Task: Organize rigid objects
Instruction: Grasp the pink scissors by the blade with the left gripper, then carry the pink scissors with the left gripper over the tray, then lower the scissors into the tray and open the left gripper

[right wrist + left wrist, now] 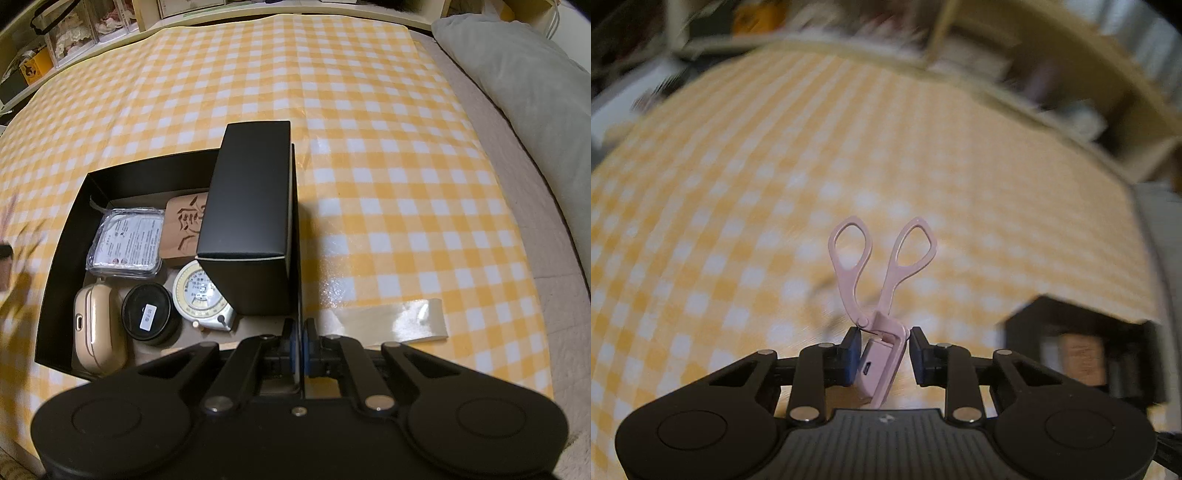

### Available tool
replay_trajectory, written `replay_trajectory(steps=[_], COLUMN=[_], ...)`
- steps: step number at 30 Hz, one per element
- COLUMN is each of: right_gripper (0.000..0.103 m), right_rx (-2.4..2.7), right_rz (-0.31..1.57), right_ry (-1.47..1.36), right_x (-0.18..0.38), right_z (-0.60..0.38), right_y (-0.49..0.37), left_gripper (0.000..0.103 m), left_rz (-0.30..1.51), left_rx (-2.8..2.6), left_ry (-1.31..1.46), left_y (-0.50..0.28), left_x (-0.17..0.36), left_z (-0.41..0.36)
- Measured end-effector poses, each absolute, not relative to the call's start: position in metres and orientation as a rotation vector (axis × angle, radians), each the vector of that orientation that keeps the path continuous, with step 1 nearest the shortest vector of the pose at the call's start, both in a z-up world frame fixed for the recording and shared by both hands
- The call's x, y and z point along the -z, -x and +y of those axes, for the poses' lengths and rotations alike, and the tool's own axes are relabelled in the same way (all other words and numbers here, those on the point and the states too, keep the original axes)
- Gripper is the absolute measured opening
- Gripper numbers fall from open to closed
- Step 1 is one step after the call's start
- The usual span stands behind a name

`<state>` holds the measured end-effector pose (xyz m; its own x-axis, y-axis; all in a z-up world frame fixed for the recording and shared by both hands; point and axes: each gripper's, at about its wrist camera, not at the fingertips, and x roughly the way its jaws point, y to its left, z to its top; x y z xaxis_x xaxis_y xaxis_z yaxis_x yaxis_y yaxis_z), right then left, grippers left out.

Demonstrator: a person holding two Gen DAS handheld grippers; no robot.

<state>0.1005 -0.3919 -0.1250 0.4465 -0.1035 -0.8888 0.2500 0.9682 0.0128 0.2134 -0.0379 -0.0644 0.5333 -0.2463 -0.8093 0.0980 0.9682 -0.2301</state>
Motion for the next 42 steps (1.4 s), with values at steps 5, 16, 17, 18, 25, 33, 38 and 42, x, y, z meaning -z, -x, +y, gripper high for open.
replay_trajectory(steps=[5, 16, 17, 18, 25, 33, 38, 42], right_gripper=[0.004, 0.004, 0.004, 0.004, 0.004, 0.004, 0.004, 0.004], right_rx=[0.222, 0.223, 0.224, 0.224, 0.223, 0.223, 0.224, 0.224], right_rz=[1.09, 1.092, 1.092, 1.093, 1.094, 1.095, 1.098, 1.098], right_ry=[-0.144, -0.136, -0.136, -0.135, -0.136, -0.138, -0.135, -0.138], right_x=[0.126, 0.128, 0.127, 0.127, 0.127, 0.127, 0.128, 0.127], right_z=[-0.391, -0.39, -0.39, -0.39, -0.39, -0.39, -0.388, -0.389], right_y=[-0.1, -0.1, -0.101, -0.101, -0.102, -0.101, -0.101, -0.102], left_gripper=[0.029, 0.029, 0.029, 0.029, 0.029, 0.042, 0.075, 0.085], left_rz=[0.925, 1.048, 1.057, 1.064, 1.106, 1.13, 1.105, 1.092], left_rx=[0.41, 0.598, 0.598, 0.597, 0.55, 0.51, 0.508, 0.514], left_ry=[0.139, 0.149, 0.165, 0.176, 0.282, 0.336, 0.323, 0.309], left_y=[-0.183, -0.165, -0.164, -0.163, -0.171, -0.169, -0.164, -0.163], left_x=[0.039, 0.06, 0.063, 0.065, 0.086, 0.099, 0.096, 0.089], left_z=[-0.073, -0.164, -0.169, -0.173, -0.197, -0.208, -0.203, -0.202])
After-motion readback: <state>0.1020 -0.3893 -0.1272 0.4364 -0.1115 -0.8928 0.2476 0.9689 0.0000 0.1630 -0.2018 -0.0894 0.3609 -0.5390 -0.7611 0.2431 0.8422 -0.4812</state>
